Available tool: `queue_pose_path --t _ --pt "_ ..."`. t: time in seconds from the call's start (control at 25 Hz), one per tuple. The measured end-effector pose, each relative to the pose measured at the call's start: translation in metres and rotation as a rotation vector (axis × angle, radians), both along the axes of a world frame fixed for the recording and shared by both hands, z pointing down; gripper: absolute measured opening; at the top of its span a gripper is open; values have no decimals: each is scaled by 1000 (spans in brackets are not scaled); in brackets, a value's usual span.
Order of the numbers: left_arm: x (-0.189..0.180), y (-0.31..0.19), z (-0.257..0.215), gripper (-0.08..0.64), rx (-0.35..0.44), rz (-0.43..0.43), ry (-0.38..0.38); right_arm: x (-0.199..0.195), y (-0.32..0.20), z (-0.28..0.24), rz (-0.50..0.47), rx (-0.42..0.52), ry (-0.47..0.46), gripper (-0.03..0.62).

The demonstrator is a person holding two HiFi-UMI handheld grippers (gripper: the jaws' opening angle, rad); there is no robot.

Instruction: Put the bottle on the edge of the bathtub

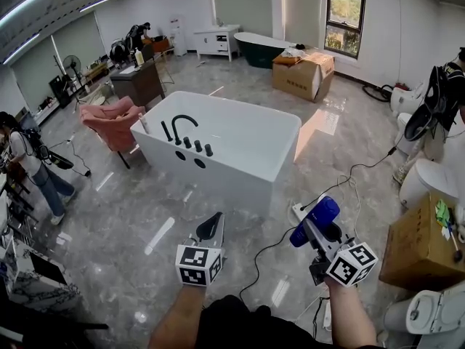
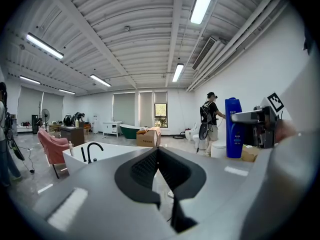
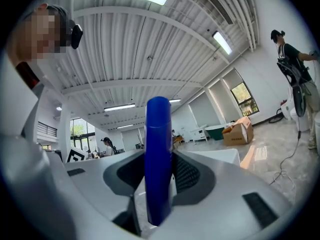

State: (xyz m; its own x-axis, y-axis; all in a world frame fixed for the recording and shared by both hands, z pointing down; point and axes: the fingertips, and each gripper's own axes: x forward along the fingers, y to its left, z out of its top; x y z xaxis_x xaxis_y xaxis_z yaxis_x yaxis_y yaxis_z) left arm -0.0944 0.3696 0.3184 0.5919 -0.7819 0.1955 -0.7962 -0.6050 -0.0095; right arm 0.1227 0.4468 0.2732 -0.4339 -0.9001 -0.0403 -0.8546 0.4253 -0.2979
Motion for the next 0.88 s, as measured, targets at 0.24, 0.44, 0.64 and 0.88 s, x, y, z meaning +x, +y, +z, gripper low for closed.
queue_pose_path --t 0.24,0.44,0.64,0.88 --pt "3 0 -1 9 0 -1 -1 3 1 0 -10 -4 -12 155" --pt "6 -12 9 9 -23 4 12 3 -10 10 -11 -31 -13 155" --pt "8 -42 19 9 -41 15 27 2 -36 17 -9 -53 -3 155" --pt "6 -99 28 9 -57 32 42 -3 -89 26 7 -82 4 155"
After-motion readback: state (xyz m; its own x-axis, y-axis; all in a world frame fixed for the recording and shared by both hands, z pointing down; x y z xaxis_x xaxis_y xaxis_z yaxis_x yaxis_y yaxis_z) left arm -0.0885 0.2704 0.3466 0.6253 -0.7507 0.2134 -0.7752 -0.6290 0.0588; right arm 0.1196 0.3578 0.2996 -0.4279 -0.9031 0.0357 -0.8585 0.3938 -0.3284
